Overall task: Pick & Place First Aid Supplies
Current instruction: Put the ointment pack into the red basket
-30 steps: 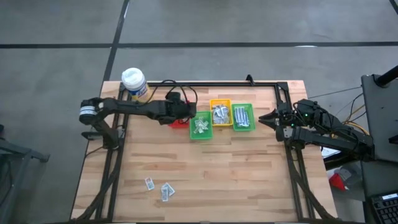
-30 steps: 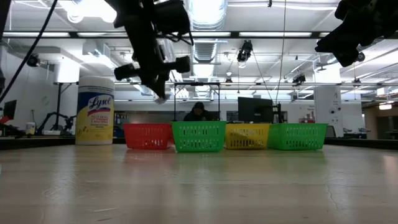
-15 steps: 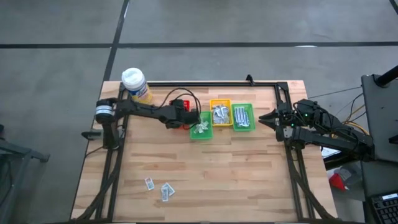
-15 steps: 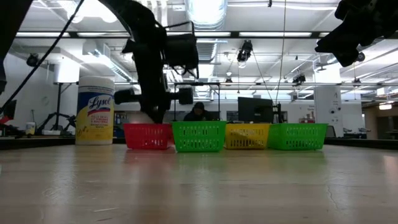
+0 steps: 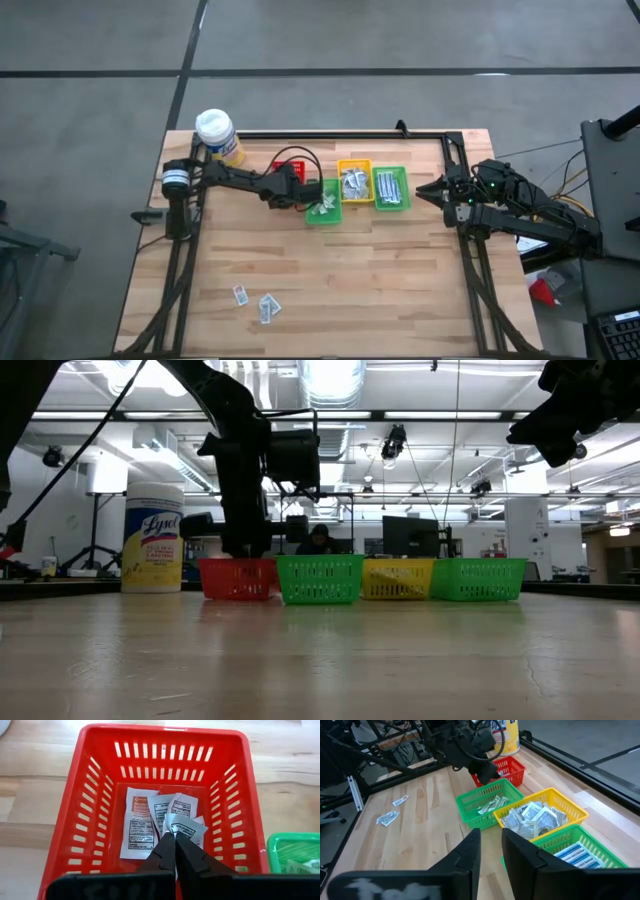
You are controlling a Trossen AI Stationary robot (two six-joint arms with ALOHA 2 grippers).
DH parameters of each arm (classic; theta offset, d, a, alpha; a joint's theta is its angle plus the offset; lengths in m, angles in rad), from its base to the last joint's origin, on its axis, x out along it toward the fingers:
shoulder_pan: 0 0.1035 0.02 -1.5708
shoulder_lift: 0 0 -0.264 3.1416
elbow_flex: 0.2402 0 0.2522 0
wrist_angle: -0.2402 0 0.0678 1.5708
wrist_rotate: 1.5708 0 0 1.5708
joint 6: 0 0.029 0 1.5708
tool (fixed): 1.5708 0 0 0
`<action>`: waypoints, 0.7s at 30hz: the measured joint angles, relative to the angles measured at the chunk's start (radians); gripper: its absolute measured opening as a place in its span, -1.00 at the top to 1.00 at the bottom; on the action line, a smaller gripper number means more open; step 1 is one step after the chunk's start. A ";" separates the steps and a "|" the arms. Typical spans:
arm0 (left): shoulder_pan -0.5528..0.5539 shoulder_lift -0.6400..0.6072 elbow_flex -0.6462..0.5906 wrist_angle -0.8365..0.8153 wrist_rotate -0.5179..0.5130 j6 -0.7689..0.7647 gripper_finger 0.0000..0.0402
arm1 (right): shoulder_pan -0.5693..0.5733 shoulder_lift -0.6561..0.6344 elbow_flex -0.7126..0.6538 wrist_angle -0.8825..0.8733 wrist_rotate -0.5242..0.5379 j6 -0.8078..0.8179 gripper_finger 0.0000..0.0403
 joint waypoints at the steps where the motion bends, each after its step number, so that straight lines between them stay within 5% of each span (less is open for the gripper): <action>1: 0.000 0.000 0.000 0.000 0.000 0.005 1.00 | 0.000 0.000 0.000 0.000 0.000 0.000 0.61; 8: 0.000 -0.001 0.000 0.000 0.000 0.009 0.91 | 0.000 0.000 0.000 0.000 0.000 0.000 0.58; 21: -0.002 -0.050 0.003 -0.015 0.024 0.092 0.35 | 0.000 0.000 0.000 0.000 0.000 0.000 0.66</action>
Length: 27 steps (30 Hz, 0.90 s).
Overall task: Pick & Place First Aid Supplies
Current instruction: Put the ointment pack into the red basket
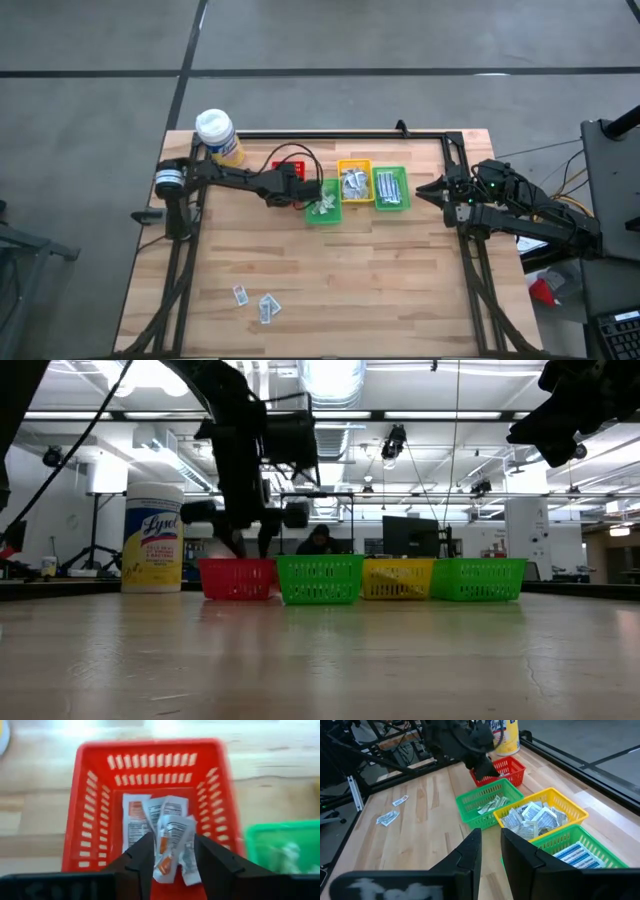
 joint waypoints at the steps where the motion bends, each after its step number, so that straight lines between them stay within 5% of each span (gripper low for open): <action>1: -0.002 -0.018 0.001 -0.001 0.007 0.034 0.34 | 0.000 0.000 0.000 0.000 0.000 0.000 0.66; 6: -0.021 -0.125 0.010 0.003 0.092 0.192 0.33 | 0.000 0.000 0.000 0.000 0.000 0.000 0.62; 10: -0.052 -0.215 0.007 0.004 0.271 0.276 0.33 | 0.000 0.000 0.000 0.000 0.000 0.000 0.59; 17: -0.154 -0.326 -0.002 -0.003 0.600 0.191 0.33 | 0.000 0.000 0.000 0.000 0.000 0.000 0.57; 27: -0.411 -0.356 -0.003 -0.104 0.626 -0.002 0.33 | 0.000 0.000 0.000 0.000 0.000 0.000 0.65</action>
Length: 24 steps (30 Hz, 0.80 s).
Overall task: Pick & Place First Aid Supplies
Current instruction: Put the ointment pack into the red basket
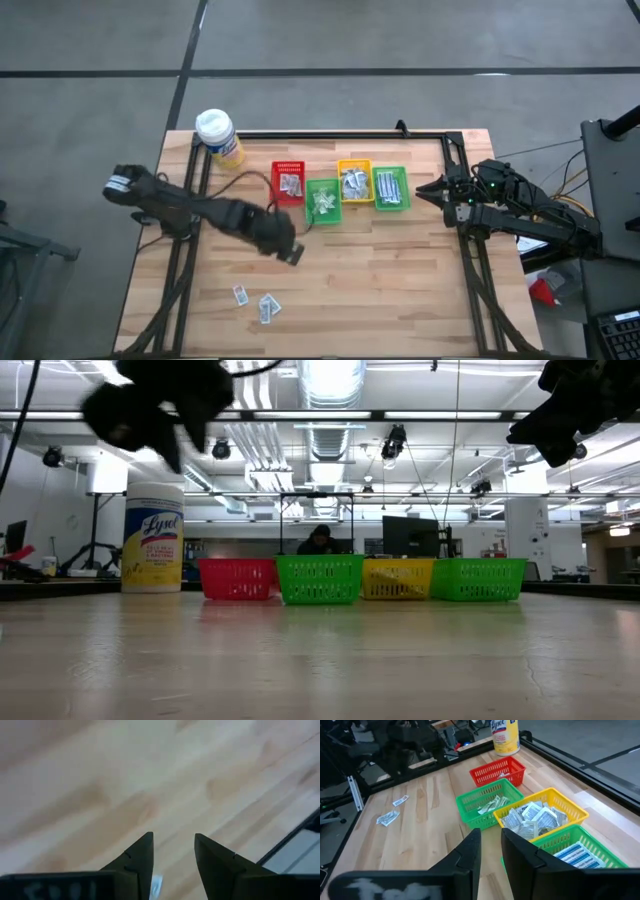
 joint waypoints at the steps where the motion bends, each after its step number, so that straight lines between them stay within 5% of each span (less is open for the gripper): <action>1: -0.027 0.000 0.000 -0.023 0.000 -0.042 0.33 | 0.000 0.000 0.000 0.000 0.000 0.000 0.65; 16: -0.324 0.020 -0.111 -0.106 0.000 -0.784 0.33 | 0.000 0.000 0.000 0.000 0.000 0.000 0.58; 24: -0.323 0.082 -0.160 -0.073 0.054 -0.838 0.33 | 0.000 0.000 0.000 0.000 0.000 0.000 0.59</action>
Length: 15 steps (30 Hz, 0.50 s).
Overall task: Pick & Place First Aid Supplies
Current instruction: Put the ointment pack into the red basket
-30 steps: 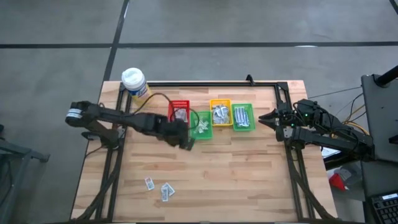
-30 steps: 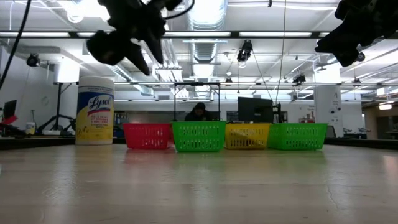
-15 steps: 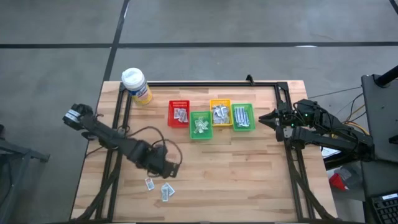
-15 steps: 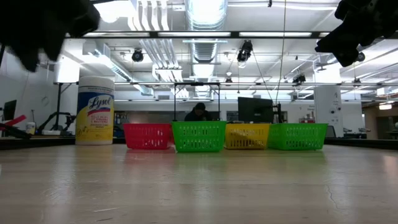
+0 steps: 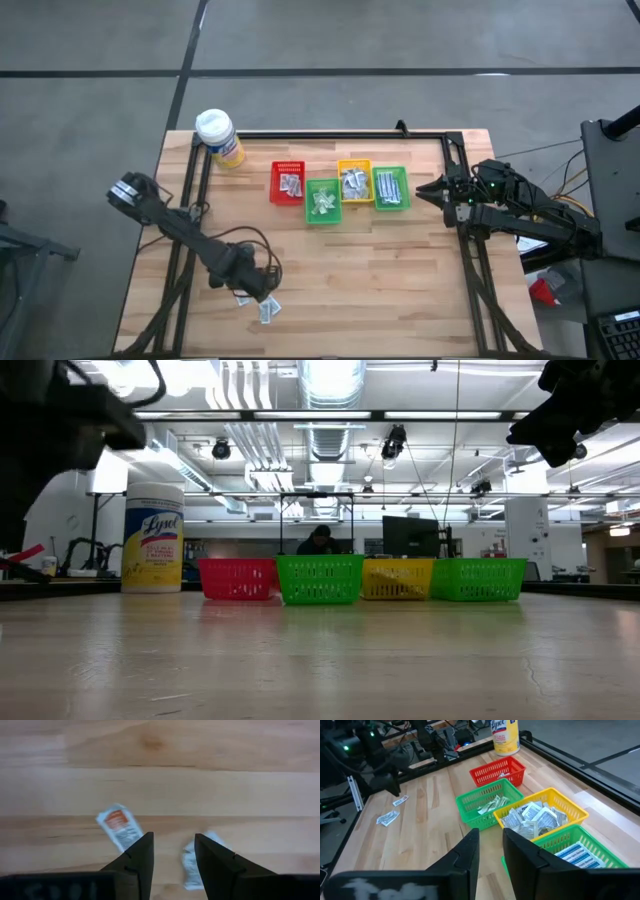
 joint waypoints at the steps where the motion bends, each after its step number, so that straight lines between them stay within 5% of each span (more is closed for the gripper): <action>1: 0.000 0.005 -0.007 -0.001 0.014 -0.002 0.33 | 0.000 0.000 0.000 0.000 0.000 0.000 0.60; 15: -0.002 0.030 -0.085 0.007 0.116 -0.079 0.33 | 0.000 0.000 0.000 0.000 0.000 0.000 0.63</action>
